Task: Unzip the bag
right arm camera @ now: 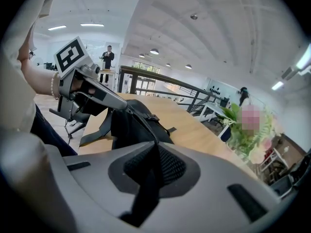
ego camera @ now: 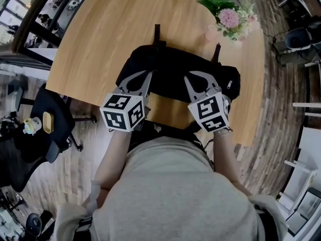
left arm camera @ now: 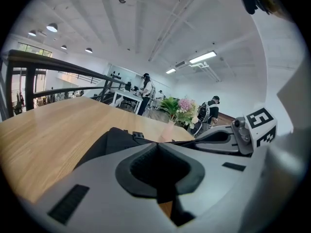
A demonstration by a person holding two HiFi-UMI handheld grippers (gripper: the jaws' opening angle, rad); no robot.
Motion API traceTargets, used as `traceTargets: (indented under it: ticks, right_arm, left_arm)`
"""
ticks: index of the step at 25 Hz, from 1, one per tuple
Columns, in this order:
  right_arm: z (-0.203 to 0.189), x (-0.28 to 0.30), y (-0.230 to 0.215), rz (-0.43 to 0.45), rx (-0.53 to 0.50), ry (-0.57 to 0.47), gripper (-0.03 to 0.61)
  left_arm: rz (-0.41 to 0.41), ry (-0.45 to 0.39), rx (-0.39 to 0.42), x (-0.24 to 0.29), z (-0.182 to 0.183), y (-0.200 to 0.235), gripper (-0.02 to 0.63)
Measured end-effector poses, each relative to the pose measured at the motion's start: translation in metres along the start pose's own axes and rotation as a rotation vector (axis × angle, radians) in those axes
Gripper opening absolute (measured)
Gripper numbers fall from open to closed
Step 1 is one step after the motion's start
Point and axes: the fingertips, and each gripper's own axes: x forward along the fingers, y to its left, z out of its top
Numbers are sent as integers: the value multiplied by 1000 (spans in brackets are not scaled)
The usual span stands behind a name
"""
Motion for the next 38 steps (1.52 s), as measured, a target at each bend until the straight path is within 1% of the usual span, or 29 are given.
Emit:
traceTargets:
  ticks: [5,9,16,21,25,33,38]
  right_arm:
    - [0,1,-2,-13,10,2,32]
    - [-1,1,-3,-8,18,3,32]
    - [-4,2,-2,-7,30,7,32]
    - [-5,0,1,-4,28,5,32]
    - [-6,-1,2,3,41,-3,37]
    - [-2,-4,2,-29,62,-28,57]
    - [-1,-5,-1,-28,126,-50,57]
  left_arm:
    - [33,-8,-11,-7,2,13,21]
    - [84,-25,-26,-17,3,31,21]
    - [122,-33,-33,-25,3,46,22]
    - [122,-37,-44,-26,3,49,23]
    - [119,-36,-69,-26,-1,50,23]
    - [115,-30,-80,-22,-4,56,23]
    - [109,-36,-107,-24,-7,58,23]
